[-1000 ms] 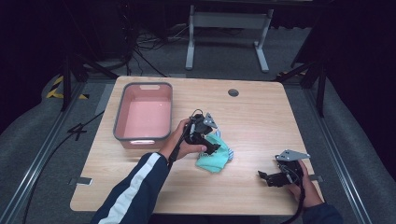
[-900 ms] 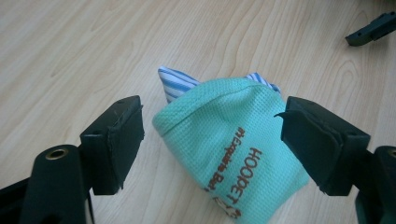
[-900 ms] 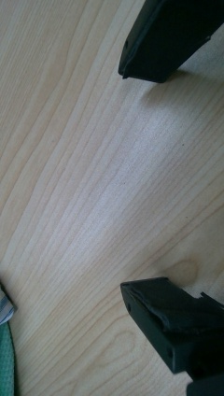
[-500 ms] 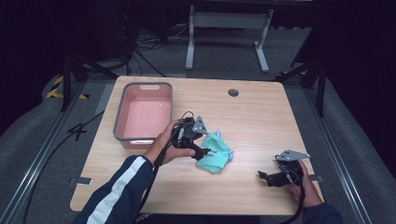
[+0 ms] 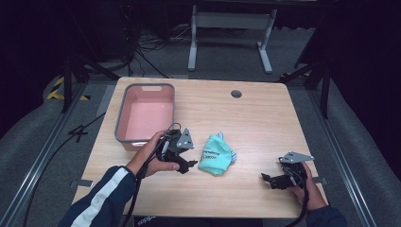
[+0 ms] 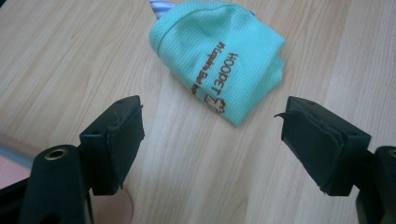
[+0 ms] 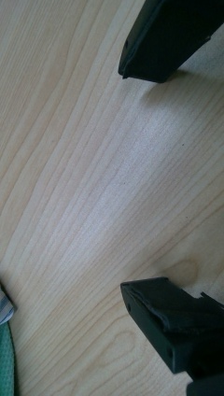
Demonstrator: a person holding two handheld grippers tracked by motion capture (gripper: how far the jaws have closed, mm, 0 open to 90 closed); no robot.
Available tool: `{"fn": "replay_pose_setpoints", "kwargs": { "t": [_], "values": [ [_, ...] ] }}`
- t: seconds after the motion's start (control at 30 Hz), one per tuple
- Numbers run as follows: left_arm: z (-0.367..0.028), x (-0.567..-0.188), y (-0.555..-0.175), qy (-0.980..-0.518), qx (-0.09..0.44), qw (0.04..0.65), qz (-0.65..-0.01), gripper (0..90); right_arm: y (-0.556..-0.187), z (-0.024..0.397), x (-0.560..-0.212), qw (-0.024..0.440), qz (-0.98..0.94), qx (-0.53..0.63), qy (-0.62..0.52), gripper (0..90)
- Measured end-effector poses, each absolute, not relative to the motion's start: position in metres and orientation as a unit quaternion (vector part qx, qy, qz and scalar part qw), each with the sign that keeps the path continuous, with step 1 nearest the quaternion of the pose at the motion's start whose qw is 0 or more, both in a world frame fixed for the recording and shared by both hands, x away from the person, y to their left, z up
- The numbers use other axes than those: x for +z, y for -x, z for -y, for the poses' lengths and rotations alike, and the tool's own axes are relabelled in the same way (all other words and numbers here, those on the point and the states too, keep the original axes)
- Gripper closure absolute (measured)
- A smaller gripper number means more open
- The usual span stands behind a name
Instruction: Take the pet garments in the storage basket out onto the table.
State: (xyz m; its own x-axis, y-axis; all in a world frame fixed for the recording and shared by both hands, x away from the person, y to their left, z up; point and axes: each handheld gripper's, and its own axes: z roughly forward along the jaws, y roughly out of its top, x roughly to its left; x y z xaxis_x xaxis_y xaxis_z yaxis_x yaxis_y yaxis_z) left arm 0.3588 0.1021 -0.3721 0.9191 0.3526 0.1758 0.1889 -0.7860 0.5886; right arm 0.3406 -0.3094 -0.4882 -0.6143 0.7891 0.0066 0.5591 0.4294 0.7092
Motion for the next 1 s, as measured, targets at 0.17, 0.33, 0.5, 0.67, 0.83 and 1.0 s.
{"fn": "replay_pose_setpoints", "kwargs": {
  "t": [0.17, 0.33, 0.5, 0.67, 0.83, 1.0],
  "values": [
    [-0.120, -0.374, -0.346, -0.936, 0.144, 0.286, -0.142, 21.5, -0.341, 0.309, -0.488, 0.166, -0.829, 0.346, -0.407, 0.2],
    [-0.136, -0.377, -0.338, -0.939, 0.148, 0.275, -0.144, 21.0, -0.340, 0.309, -0.488, 0.166, -0.828, 0.347, -0.408, 0.3],
    [-0.152, -0.384, -0.333, -0.942, 0.159, 0.258, -0.147, 20.4, -0.340, 0.309, -0.488, 0.167, -0.828, 0.346, -0.408, 0.3],
    [-0.171, -0.392, -0.324, -0.946, 0.167, 0.239, -0.144, 20.2, -0.340, 0.309, -0.488, 0.167, -0.828, 0.346, -0.409, 0.3],
    [-0.190, -0.400, -0.318, -0.947, 0.172, 0.224, -0.151, 20.5, -0.340, 0.309, -0.488, 0.167, -0.827, 0.346, -0.410, 0.2],
    [-0.205, -0.409, -0.315, -0.947, 0.177, 0.212, -0.163, 20.4, -0.340, 0.309, -0.488, 0.167, -0.827, 0.346, -0.410, 0.3]
  ]
}}
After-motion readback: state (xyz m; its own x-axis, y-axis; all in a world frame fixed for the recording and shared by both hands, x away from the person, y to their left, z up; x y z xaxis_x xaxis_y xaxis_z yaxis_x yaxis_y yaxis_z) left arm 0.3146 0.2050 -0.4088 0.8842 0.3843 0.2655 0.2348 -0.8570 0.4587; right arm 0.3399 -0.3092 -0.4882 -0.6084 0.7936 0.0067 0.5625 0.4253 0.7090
